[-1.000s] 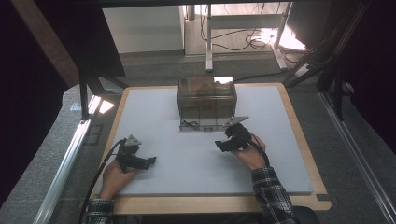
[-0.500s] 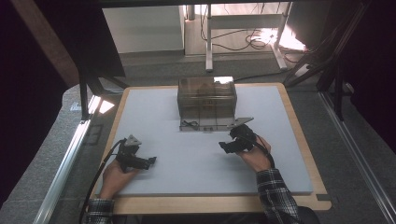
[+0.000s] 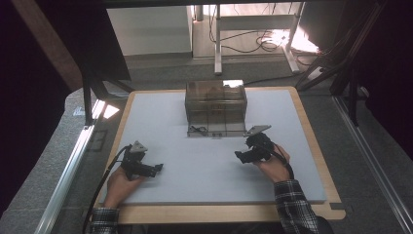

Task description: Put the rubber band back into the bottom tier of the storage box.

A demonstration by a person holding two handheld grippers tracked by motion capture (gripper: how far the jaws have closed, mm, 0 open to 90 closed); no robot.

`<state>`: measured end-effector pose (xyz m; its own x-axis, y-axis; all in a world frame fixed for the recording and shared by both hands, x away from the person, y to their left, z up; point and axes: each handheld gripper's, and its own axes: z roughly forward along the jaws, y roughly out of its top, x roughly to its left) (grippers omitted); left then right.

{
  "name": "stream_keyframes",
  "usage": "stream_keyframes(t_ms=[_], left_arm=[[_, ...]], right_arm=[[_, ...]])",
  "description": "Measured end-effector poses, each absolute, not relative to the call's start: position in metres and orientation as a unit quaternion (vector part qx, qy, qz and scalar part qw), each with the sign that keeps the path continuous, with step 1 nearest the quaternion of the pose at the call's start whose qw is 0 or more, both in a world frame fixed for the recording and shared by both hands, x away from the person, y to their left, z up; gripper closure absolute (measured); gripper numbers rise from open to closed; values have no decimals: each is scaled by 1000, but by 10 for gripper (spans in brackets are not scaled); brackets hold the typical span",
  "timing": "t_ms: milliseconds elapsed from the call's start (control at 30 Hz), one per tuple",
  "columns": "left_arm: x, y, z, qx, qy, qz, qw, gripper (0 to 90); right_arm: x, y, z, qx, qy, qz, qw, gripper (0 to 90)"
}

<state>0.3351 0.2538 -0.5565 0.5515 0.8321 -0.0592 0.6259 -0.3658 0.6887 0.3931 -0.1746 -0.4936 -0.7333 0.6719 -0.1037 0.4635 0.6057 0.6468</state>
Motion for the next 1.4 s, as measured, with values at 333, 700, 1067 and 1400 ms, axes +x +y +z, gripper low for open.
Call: stream_keyframes(t_ms=[333, 700, 1067, 1400], left_arm=[[335, 254, -556, 812, 449, 152, 340, 0], [335, 254, -556, 813, 449, 151, 340, 0], [335, 254, -556, 812, 449, 151, 340, 0], [335, 254, -557, 812, 449, 152, 341, 0]], right_arm=[[387, -188, -498, 322, 885, 290, 170, 186], [384, -196, -510, 329, 889, 280, 153, 165], [386, -203, -522, 339, 886, 285, 141, 114], [377, -205, -534, 344, 862, 335, 160, 19]])
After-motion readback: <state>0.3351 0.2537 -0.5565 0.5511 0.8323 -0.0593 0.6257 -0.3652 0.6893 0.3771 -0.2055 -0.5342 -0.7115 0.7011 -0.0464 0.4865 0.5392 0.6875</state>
